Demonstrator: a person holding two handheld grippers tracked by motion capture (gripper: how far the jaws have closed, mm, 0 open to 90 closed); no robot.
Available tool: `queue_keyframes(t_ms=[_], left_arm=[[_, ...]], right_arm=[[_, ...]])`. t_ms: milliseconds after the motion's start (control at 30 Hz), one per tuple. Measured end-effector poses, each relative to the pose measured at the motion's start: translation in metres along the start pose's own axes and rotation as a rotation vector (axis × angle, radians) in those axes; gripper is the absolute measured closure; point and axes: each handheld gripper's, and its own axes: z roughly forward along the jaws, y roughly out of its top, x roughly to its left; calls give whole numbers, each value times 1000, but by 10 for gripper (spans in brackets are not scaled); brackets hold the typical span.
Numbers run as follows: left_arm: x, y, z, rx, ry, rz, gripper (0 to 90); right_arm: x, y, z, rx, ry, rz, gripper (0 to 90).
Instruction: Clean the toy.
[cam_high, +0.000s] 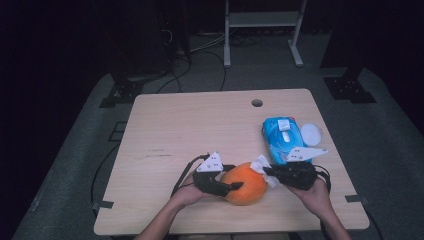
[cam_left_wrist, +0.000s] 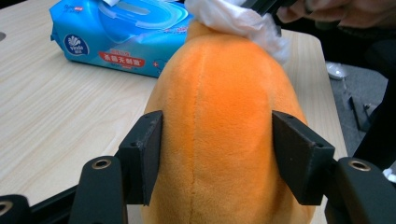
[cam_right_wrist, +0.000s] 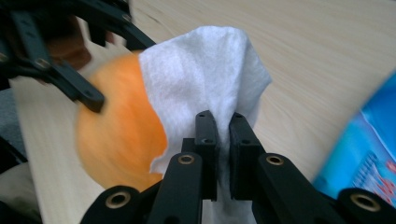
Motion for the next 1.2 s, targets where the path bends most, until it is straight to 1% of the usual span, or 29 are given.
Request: queue_keyframes(t_ms=[33,67,100,167,267,300,333,400,467,500,533,600,633,667,700,733,767,800,833,867,900,967,1033,1100,1167,1200], left_arm=[[0,0,1,-1,-2,0,365],[-1,1,1,1,0,4,357],[-2,1,2,1,1,10,351],[-6,2,4,0,-3,25,344],[-10,4,6,-9,-12,48,324],[-10,4,6,-10,-12,51,301],[-9,4,5,-17,-18,51,273],[-5,4,2,-43,-34,35,213],[1,1,-1,-63,-46,2,169],[4,-1,-3,-65,-60,-17,141],[7,-3,-3,-59,-75,-37,121],[10,-9,-1,-43,-84,-55,103],[12,-13,1,-41,-106,-70,101],[13,-15,4,-28,-135,-84,101],[13,-17,6,0,-160,-88,99],[12,-20,9,22,-169,-83,94],[12,-22,11,29,-177,-84,93],[12,-23,12,29,-184,-96,96],[11,-22,11,35,-173,-83,120],[9,-20,9,37,-159,-63,164],[8,-17,7,30,-140,-43,226],[5,-9,1,1,-118,-31,315],[1,0,-3,-23,-83,-18,352],[-4,9,-6,-33,-54,-1,363],[-8,13,-7,-26,-36,16,368],[-9,13,-6,-26,-33,16,370]], right_arm=[[-2,-2,0,0,6,12,834],[0,-2,0,-3,5,11,834],[3,1,-1,-8,1,-6,834],[11,7,-1,-41,31,-28,834],[23,16,-1,-80,44,-69,831],[25,17,1,-83,42,-78,831],[25,17,2,-74,39,-87,832],[23,14,5,-65,36,-79,832],[18,10,4,-61,27,-66,832],[14,9,2,-63,26,-56,832],[12,7,0,-64,25,-46,832],[6,3,-3,-71,35,-30,831],[4,1,-4,-75,45,-18,827],[2,0,-5,-74,51,-10,826],[1,-1,-6,-72,49,-9,826],[1,-1,-7,-70,44,-11,826],[1,-1,-7,-67,40,-14,826],[1,-1,-7,-67,42,-13,827],[2,-1,-6,-67,41,-12,828],[2,0,-6,-65,41,-11,830],[4,1,-6,-67,40,-15,831],[9,5,-7,-74,23,-27,834],[13,9,-9,-92,32,-35,836],[22,14,-9,-111,50,-56,836],[30,19,-8,-139,89,-56,836],[36,22,-6,-147,104,-70,836]])
